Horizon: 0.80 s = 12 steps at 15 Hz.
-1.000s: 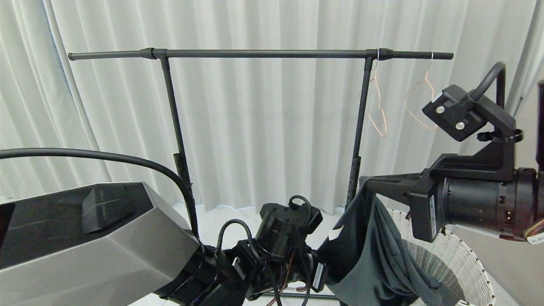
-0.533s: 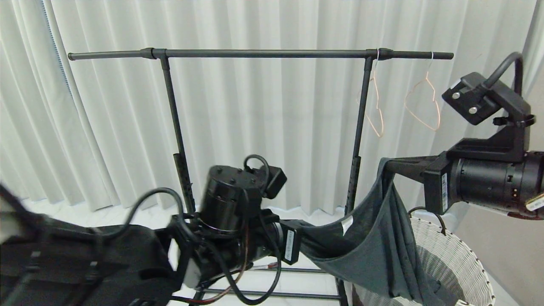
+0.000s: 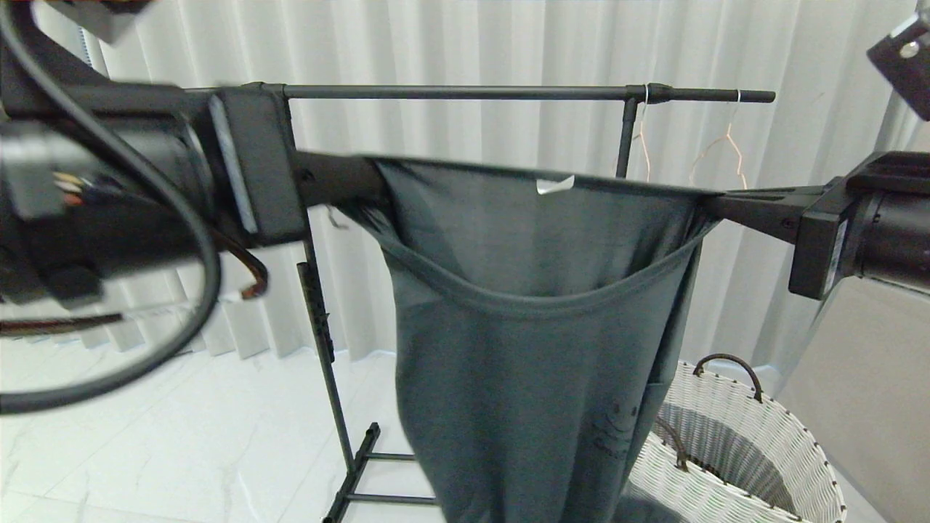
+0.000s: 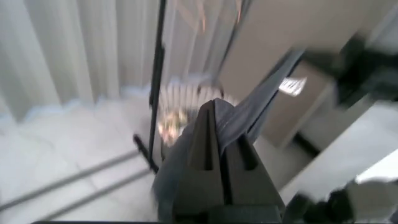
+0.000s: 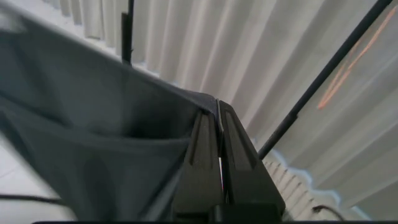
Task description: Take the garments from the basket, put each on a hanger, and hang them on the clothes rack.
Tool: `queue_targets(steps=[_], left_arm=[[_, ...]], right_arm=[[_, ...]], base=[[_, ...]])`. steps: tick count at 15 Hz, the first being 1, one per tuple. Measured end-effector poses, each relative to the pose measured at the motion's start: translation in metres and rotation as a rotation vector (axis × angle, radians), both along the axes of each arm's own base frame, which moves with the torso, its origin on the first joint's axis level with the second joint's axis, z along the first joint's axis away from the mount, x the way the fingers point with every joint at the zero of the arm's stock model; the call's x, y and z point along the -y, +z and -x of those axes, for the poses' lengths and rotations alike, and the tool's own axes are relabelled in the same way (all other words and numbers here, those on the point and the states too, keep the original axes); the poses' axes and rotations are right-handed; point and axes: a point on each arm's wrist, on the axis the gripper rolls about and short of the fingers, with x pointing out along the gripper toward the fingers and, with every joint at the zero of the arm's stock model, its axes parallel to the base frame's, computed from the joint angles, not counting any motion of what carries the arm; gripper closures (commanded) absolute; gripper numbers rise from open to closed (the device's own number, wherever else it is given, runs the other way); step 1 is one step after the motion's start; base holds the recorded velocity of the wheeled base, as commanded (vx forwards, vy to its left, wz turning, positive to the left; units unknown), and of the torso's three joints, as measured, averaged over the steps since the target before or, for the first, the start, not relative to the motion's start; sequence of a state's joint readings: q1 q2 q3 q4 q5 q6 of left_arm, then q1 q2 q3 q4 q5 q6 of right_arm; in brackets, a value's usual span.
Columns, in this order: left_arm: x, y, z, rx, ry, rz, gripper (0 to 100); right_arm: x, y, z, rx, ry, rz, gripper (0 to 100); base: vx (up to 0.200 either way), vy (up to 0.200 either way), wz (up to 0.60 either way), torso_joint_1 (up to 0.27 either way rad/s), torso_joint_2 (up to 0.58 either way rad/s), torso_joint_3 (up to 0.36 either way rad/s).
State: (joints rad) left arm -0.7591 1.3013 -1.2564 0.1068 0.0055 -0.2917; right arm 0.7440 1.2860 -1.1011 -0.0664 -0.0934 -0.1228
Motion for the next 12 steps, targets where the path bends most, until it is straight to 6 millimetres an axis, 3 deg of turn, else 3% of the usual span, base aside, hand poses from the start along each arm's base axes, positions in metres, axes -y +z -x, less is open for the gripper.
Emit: queue_targets(steps=[2, 5, 12], left_arm=[[-0.016, 0.018, 0.014, 0.011, 0.076, -0.097, 100], [-0.029, 0.029, 0.022, 0.127, 0.211, -0.264, 100], [-0.022, 0.023, 0.030, 0.175, 0.205, -0.356, 100]], right_arm=[[0.003, 0.007, 0.003, 0.037, -0.002, 0.003, 100], [0.005, 0.015, 0.005, 0.078, 0.003, 0.001, 100], [0.013, 0.033, 0.003, 0.127, -0.015, -0.040, 100]], base=[[0.000, 0.000, 0.00, 0.000, 0.00, 0.000], [0.000, 0.000, 0.00, 0.000, 0.00, 0.000], [0.000, 0.000, 0.00, 0.000, 0.00, 0.000]])
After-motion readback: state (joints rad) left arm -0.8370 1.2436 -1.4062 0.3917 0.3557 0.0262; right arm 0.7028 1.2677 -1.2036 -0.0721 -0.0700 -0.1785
